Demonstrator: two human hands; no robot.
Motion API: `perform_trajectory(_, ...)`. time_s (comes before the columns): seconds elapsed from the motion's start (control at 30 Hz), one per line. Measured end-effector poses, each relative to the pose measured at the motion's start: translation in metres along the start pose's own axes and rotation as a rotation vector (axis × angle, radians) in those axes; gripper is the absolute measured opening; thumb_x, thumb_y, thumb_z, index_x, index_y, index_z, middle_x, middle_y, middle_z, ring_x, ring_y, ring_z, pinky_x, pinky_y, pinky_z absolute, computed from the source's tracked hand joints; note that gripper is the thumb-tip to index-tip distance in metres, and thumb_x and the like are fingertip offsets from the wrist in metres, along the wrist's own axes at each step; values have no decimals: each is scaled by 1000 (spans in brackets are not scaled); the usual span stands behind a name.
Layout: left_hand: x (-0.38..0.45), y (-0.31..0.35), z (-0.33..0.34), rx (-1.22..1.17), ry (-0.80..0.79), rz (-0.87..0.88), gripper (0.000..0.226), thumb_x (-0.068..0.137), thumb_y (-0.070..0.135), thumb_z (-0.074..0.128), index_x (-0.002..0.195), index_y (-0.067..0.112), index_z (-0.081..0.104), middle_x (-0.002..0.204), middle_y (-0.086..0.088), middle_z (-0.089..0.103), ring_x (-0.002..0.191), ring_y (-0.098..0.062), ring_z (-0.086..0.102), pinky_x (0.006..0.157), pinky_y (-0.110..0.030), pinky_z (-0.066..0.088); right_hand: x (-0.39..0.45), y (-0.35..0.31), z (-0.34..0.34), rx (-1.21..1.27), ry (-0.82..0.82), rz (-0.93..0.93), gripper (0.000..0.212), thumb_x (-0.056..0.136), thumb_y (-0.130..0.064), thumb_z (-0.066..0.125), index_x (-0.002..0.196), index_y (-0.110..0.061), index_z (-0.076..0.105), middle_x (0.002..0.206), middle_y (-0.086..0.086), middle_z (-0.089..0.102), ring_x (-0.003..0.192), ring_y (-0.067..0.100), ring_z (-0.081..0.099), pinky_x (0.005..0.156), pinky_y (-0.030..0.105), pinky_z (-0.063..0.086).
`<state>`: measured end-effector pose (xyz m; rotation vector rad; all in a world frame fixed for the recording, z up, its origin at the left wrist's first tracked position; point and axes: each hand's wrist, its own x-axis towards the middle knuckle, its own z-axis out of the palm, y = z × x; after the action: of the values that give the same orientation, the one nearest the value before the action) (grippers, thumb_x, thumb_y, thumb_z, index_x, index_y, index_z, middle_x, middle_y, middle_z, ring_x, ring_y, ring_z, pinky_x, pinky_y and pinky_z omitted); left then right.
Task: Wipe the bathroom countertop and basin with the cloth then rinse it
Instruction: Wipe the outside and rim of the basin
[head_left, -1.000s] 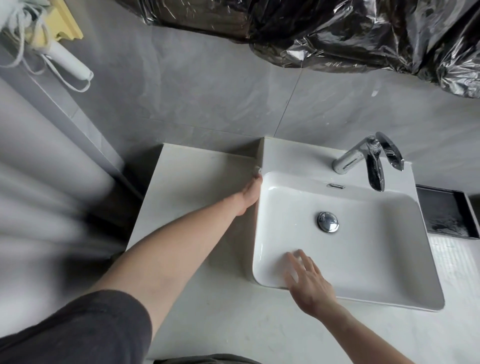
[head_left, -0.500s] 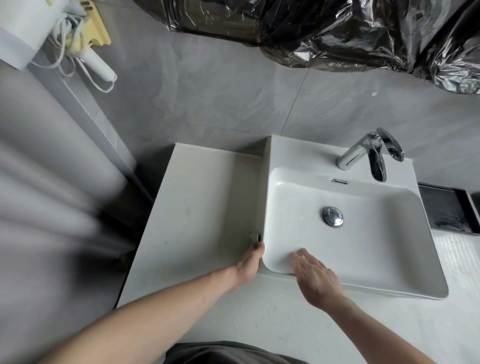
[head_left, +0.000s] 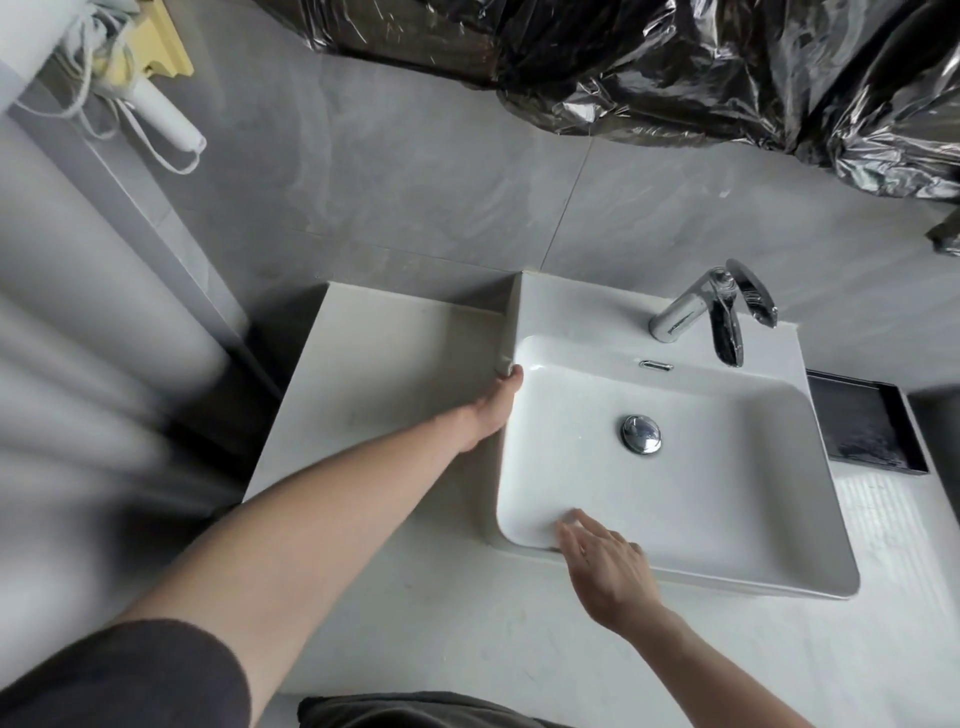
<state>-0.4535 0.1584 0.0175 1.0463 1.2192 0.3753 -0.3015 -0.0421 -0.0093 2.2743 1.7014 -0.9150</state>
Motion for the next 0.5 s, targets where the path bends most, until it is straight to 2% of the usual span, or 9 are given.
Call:
perform_trajectory(0.07, 11, 3, 3, -6, 20, -44, 63, 106, 51, 27, 159, 17, 24, 166, -5, 20, 153, -21, 19, 125, -35, 13, 0, 2, 1, 2, 3, -7, 49, 106, -53, 16, 123, -39, 60, 154, -24, 41, 132, 20, 51, 105, 39, 36)
perform_trajectory(0.17, 7, -1, 10, 16, 26, -74, 66, 105, 56, 26, 159, 20, 22, 167, -3, 19, 153, -20, 19, 125, -39, 14, -4, 2, 1, 11, 38, -28, 45, 106, -51, 16, 110, -38, 59, 133, -27, 50, 119, 21, 57, 96, 38, 37)
perform_trajectory(0.27, -9, -24, 16, 18, 11, -94, 72, 101, 63, 27, 160, 22, 20, 167, 2, 19, 153, -16, 16, 126, -38, 10, -5, 0, 2, 30, 60, -2, 47, 106, -50, 20, 120, -36, 62, 141, -27, 50, 125, 20, 54, 100, 37, 34)
perform_trajectory(0.37, -31, -59, 23, -20, -11, -136, 100, 78, 90, 31, 154, 25, 38, 159, 0, 38, 146, -21, 35, 123, -47, 24, -10, -1, 6, 31, 81, 23, 46, 106, -49, 22, 125, -39, 63, 144, -20, 53, 127, 18, 52, 101, 34, 32)
perform_trajectory(0.4, -43, -63, 25, -34, 4, -134, 97, 81, 88, 33, 151, 21, 41, 155, -3, 45, 142, -25, 42, 120, -49, 30, -12, -1, 8, 30, 96, 17, 45, 106, -48, 22, 123, -39, 63, 140, -18, 56, 126, 18, 52, 100, 33, 31)
perform_trajectory(0.43, -54, -69, 26, -41, 19, -122, 82, 93, 75, 35, 151, 17, 40, 151, -6, 48, 136, -28, 49, 114, -46, 39, -15, -1, 11, 31, 118, 5, 44, 107, -47, 23, 121, -39, 63, 137, -17, 58, 125, 17, 51, 100, 32, 30)
perform_trajectory(0.47, -60, -77, 29, -26, 31, -119, 68, 102, 61, 34, 152, 15, 37, 148, -6, 48, 126, -30, 56, 100, -39, 51, -19, 1, 14, 39, 150, -8, 42, 108, -46, 25, 122, -38, 63, 135, -17, 60, 125, 16, 50, 103, 31, 29)
perform_trajectory(0.5, -66, -86, 31, -7, 33, -114, 62, 105, 53, 33, 154, 16, 32, 147, -5, 46, 119, -33, 59, 84, -33, 55, -22, 2, 17, 53, 195, -24, 39, 108, -43, 28, 125, -37, 63, 135, -17, 60, 127, 14, 50, 108, 31, 28)
